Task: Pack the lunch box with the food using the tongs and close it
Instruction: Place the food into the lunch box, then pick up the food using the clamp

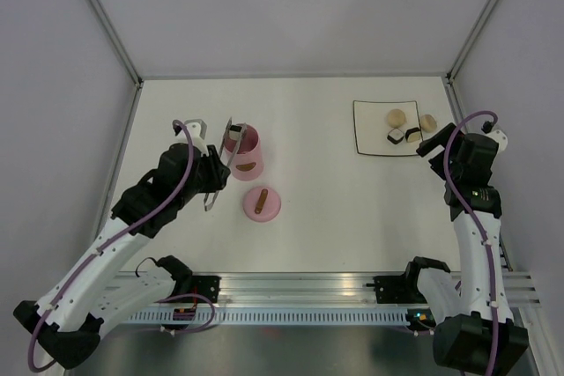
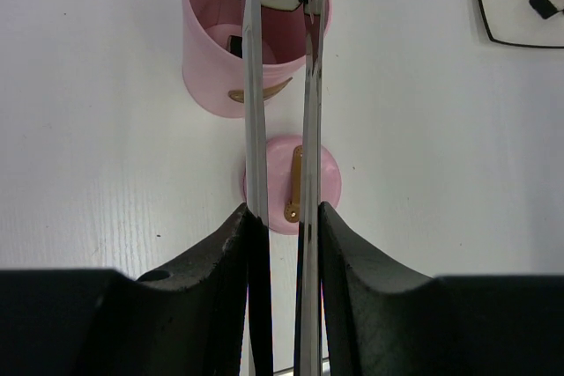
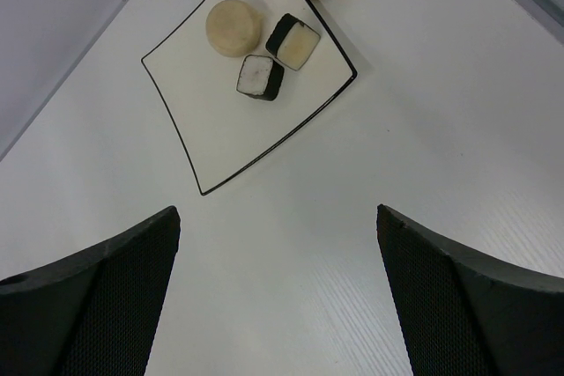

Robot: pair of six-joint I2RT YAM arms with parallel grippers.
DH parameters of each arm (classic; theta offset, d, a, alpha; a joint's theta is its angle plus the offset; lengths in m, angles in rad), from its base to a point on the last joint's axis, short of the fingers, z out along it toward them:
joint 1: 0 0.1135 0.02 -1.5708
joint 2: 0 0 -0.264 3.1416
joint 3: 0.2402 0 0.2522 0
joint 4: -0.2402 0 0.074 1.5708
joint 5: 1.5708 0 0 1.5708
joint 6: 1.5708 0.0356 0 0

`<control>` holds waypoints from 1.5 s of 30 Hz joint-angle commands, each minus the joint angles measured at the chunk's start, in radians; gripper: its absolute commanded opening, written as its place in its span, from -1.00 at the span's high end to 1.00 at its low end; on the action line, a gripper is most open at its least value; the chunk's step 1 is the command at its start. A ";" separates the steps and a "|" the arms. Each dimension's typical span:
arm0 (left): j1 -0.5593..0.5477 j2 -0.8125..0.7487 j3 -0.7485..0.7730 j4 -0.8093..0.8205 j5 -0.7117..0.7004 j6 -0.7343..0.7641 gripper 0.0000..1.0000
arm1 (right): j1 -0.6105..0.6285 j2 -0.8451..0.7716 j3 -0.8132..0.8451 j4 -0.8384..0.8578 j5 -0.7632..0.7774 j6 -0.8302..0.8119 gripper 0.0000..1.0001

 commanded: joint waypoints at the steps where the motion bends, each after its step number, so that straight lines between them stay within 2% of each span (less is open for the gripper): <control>1: 0.002 0.018 0.013 0.063 -0.001 -0.019 0.55 | 0.004 -0.021 -0.004 -0.006 -0.004 0.003 -0.96; 6: 0.004 0.049 0.002 0.063 0.016 -0.030 0.52 | 0.004 -0.031 -0.009 -0.019 0.008 -0.005 -0.96; 9: 0.004 0.038 0.003 0.062 0.007 -0.033 0.39 | 0.004 -0.027 -0.007 -0.018 0.008 -0.010 -0.96; 10: 0.004 0.034 0.005 0.060 -0.001 -0.031 0.28 | 0.004 -0.025 -0.009 -0.016 0.007 -0.010 -0.96; 14: 0.002 0.037 0.020 0.045 -0.007 -0.024 0.24 | 0.004 -0.019 -0.013 -0.004 -0.002 -0.004 -0.96; 18: 0.002 0.040 0.025 0.040 -0.003 -0.024 0.04 | 0.004 -0.019 -0.019 -0.003 -0.004 -0.002 -0.96; 29: 0.002 0.055 0.086 0.034 0.039 0.019 0.03 | 0.004 -0.019 -0.019 -0.003 0.007 0.001 -0.96; 37: -0.008 0.214 0.238 0.089 0.172 0.107 0.03 | 0.004 0.021 0.007 -0.018 0.027 0.001 -0.96; 45: -0.169 0.460 0.368 0.297 0.203 0.137 0.03 | 0.004 0.030 0.076 -0.062 0.088 -0.045 -0.96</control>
